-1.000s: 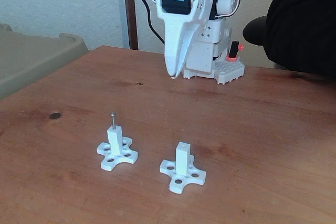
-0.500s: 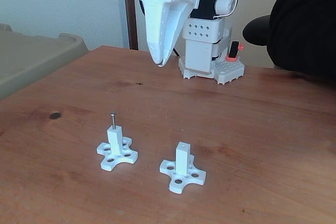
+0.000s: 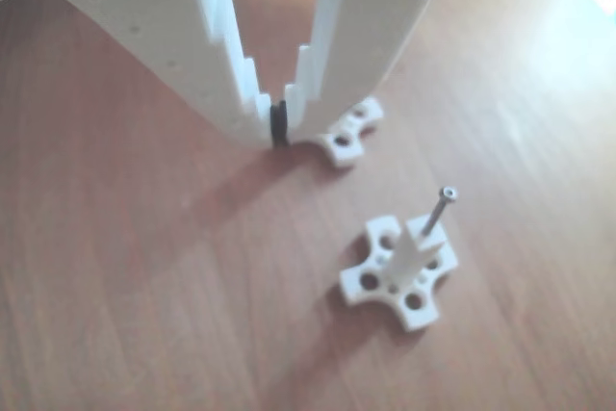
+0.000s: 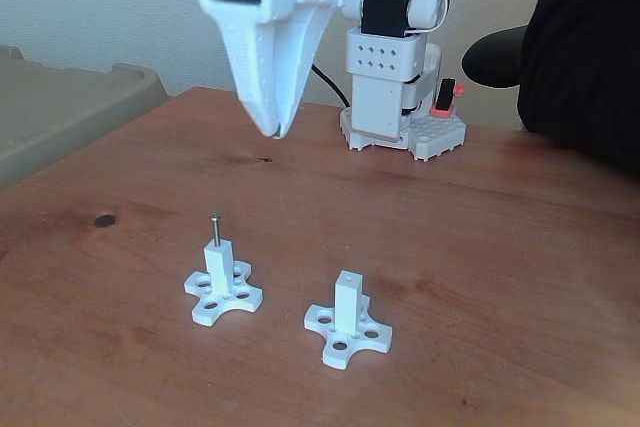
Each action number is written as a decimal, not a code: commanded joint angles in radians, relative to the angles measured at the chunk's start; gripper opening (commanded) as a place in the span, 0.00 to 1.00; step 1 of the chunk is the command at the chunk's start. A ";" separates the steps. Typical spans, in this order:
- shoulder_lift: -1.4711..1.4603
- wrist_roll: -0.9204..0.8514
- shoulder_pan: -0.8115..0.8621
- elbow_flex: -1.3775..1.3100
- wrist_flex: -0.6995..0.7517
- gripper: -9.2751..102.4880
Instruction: Grab the screw and set it in the hole.
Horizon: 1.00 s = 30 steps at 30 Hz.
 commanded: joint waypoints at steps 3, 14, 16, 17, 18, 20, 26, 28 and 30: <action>-0.080 -0.009 -0.006 -0.250 0.005 0.09; -0.219 -0.021 0.046 -0.390 0.054 0.11; -0.230 -0.021 0.046 -0.397 0.060 0.11; -0.235 -0.023 0.046 -0.399 0.061 0.12; -0.238 -0.023 0.046 -0.399 0.064 0.12; -0.241 -0.025 0.046 -0.399 0.064 0.13; -0.255 -0.025 0.038 -0.403 0.063 0.15; -0.264 -0.025 0.035 -0.403 0.063 0.15; -0.276 -0.025 0.034 -0.403 0.061 0.16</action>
